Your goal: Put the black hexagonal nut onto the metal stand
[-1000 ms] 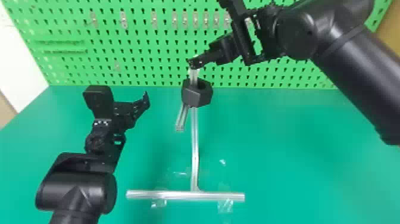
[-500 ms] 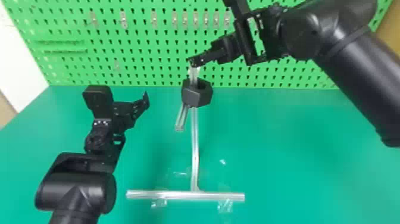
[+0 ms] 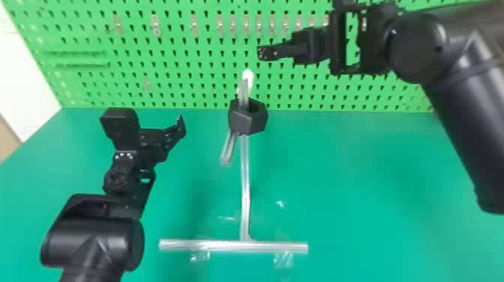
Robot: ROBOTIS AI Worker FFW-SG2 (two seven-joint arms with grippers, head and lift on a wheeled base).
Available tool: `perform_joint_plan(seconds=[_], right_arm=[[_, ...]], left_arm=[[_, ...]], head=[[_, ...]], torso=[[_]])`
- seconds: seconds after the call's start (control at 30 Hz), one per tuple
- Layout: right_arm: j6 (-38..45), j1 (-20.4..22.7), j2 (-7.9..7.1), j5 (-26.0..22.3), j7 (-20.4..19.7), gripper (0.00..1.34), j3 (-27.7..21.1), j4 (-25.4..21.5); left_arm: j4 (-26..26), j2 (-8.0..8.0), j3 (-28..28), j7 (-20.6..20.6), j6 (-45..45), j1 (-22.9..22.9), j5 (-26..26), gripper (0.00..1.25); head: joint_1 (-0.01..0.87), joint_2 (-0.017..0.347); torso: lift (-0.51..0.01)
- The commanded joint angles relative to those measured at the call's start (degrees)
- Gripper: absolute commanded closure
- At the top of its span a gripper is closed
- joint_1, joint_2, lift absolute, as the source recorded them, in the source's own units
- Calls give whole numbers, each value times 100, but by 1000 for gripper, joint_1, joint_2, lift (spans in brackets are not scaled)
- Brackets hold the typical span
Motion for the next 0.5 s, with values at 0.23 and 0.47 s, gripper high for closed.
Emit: perform_joint_plan(seconds=[0.23,0.47], right_arm=[[-614,975,319,358,-9,50,-1150,-349],[-1264,1581,512,569,-35,55,-1571,-358]], left_arm=[[-48,0,35,0,0,34,14,156],[-66,0,44,0,0,25,31,156]], head=[[693,81],[693,81]], torso=[[-1],[-1]])
